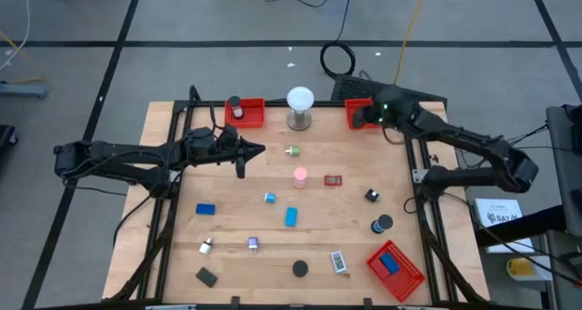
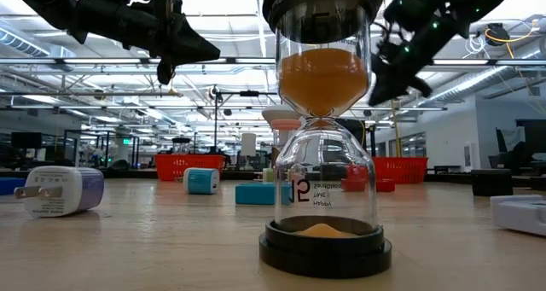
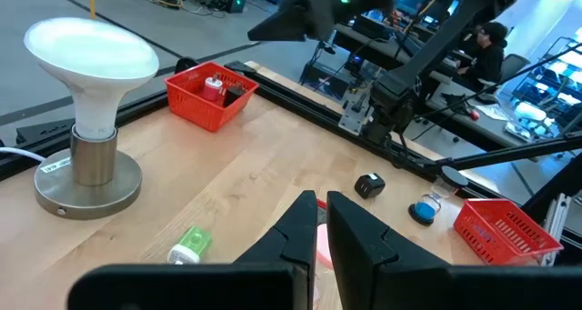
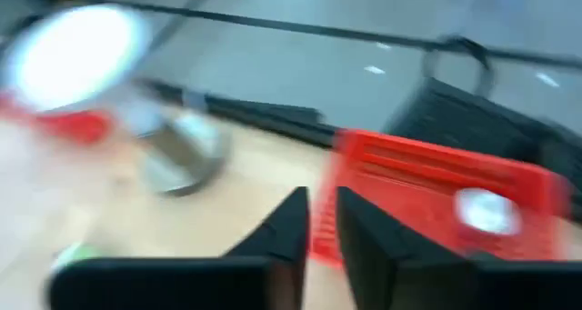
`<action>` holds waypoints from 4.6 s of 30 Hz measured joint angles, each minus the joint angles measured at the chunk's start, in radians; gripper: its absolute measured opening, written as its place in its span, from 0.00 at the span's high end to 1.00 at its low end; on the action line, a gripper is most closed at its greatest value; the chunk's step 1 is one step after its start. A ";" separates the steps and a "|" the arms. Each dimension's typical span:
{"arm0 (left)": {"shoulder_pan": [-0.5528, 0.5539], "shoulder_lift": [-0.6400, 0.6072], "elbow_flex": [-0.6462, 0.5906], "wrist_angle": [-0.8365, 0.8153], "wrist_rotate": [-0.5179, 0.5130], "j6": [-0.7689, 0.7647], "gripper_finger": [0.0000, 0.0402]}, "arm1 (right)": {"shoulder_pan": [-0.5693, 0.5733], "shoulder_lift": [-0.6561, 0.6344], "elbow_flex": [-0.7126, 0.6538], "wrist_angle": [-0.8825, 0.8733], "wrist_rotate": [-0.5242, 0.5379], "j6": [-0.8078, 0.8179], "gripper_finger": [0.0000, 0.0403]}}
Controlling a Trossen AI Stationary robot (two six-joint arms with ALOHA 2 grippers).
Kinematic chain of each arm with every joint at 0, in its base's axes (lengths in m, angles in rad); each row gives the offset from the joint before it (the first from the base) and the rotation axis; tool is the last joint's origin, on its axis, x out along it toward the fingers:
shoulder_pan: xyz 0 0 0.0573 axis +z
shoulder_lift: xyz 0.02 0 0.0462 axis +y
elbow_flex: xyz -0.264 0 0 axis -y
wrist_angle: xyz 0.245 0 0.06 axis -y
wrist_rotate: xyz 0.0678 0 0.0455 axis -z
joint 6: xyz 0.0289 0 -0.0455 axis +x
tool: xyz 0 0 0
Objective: Pick & Place Office items
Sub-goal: Put the blue hourglass into the top left red bin
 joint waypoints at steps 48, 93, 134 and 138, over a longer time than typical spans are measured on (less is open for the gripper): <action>0.000 0.000 0.000 0.000 0.000 0.000 0.93 | 0.620 0.198 0.164 -0.024 -0.155 0.055 1.00; 0.043 -0.063 0.000 0.034 0.057 0.153 0.99 | 1.090 0.210 0.510 -1.052 -0.160 0.895 0.49; 0.043 -0.064 -0.001 -0.010 0.012 0.133 0.97 | 1.593 0.209 0.093 -0.847 0.156 0.984 0.12; 0.043 -0.064 -0.001 -0.010 -0.015 0.133 0.96 | 1.593 0.209 0.037 -0.753 0.157 0.976 0.16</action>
